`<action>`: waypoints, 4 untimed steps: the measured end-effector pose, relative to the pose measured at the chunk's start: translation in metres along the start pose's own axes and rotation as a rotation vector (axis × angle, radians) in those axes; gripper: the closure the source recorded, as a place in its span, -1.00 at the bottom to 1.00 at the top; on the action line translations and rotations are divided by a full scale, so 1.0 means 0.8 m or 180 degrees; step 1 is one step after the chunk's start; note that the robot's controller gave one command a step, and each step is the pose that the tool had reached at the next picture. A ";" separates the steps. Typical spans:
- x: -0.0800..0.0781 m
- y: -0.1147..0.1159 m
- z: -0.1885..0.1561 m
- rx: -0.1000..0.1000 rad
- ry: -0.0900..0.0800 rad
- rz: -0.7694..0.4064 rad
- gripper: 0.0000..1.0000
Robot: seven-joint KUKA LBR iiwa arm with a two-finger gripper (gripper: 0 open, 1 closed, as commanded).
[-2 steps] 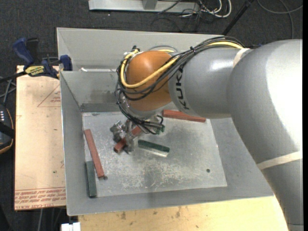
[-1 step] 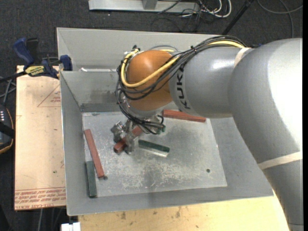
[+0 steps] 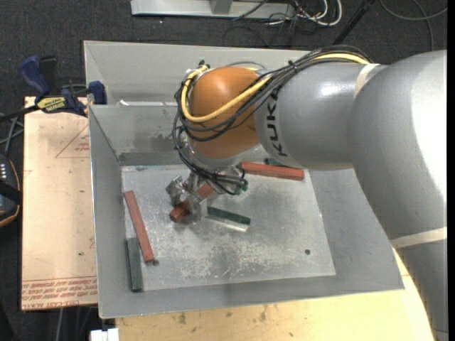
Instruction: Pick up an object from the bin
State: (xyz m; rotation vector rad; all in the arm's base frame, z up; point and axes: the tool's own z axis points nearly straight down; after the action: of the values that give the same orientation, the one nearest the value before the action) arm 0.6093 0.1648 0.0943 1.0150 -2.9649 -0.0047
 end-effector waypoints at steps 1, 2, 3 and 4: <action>-0.003 -0.001 -0.025 0.0013 -0.0027 0.0000 1.00; -0.005 -0.002 -0.037 0.0022 -0.0046 0.0001 1.00; -0.004 -0.001 -0.040 0.0020 -0.0044 0.0002 1.00; -0.003 -0.001 -0.045 0.0013 -0.0027 0.0004 1.00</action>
Offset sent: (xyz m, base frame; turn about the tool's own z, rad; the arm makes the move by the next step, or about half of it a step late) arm -0.0001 0.0001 0.0033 0.0000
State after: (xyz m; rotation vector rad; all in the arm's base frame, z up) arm 0.6119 0.1657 0.1304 1.0159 -2.9743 -0.0029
